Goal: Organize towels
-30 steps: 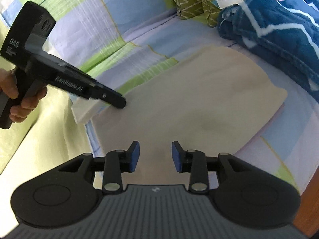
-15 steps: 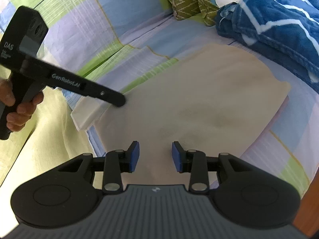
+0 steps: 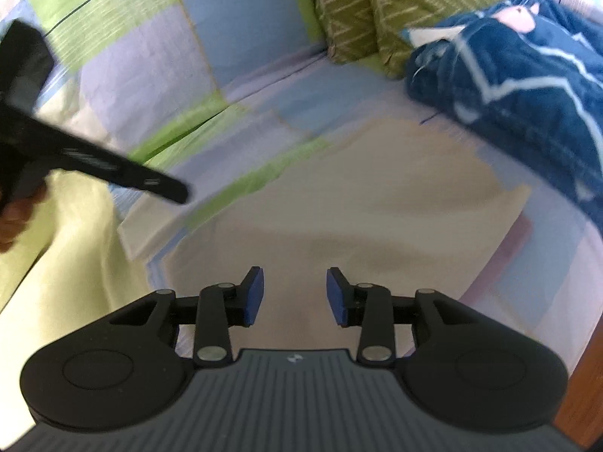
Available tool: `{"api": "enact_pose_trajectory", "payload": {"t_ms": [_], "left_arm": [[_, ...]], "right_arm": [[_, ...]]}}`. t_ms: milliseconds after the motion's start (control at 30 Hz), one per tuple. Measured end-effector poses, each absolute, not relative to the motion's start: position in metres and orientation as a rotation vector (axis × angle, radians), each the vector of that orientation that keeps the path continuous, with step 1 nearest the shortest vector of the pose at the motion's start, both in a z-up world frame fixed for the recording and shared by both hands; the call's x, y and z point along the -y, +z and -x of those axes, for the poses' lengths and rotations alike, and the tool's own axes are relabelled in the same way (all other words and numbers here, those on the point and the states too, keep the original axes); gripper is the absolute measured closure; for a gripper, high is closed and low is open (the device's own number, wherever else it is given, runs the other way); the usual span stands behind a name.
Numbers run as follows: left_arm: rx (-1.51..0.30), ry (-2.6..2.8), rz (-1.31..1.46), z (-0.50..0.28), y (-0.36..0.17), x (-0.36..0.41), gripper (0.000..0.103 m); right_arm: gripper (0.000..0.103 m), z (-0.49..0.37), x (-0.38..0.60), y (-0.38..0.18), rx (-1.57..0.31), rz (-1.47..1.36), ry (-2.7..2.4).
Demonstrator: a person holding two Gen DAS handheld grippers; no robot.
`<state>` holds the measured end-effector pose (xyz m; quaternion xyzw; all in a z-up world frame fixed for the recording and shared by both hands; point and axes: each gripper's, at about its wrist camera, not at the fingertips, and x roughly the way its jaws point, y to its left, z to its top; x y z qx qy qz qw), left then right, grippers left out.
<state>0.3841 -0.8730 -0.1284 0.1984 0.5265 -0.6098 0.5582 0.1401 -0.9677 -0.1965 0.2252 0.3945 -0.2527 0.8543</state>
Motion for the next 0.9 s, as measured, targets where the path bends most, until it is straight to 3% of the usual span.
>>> {"api": "enact_pose_trajectory", "payload": {"t_ms": [67, 167, 267, 467, 500, 600, 767, 800, 900], "left_arm": [[-1.276, -1.47, -0.461, -0.367, -0.134, 0.87, 0.101], [-1.286, -1.375, -0.546, -0.357, -0.161, 0.869, 0.101], [-1.314, -1.288, -0.464, -0.372, -0.18, 0.869, 0.101], [-1.196, -1.156, -0.47, -0.377, -0.161, 0.872, 0.101], [-1.205, -1.165, -0.45, -0.377, -0.158, 0.871, 0.101], [-1.231, -1.195, -0.41, -0.372, -0.155, 0.869, 0.099], [-1.267, -1.172, -0.403, -0.359, -0.185, 0.873, 0.099], [-1.272, -1.159, -0.363, -0.362, -0.186, 0.872, 0.099], [-1.251, -1.072, -0.296, -0.372, -0.179, 0.866, 0.099]], "right_arm": [[0.1, -0.14, 0.978, -0.201, -0.838, -0.454, -0.542], [0.1, -0.14, 0.983, -0.196, -0.802, -0.457, -0.52], [0.1, -0.156, 0.986, -0.195, -0.786, -0.442, -0.399], [0.103, -0.17, 1.01, -0.208, -0.796, -0.407, -0.505], [0.098, -0.165, 1.018, -0.2, -0.783, -0.407, -0.54], [0.098, -0.166, 1.032, -0.192, -0.752, -0.368, -0.514], [0.099, -0.191, 1.055, -0.214, -0.806, -0.292, -0.418], [0.103, -0.19, 1.057, -0.218, -0.817, -0.275, -0.448], [0.103, -0.174, 1.075, -0.219, -0.785, -0.283, -0.557]]}}
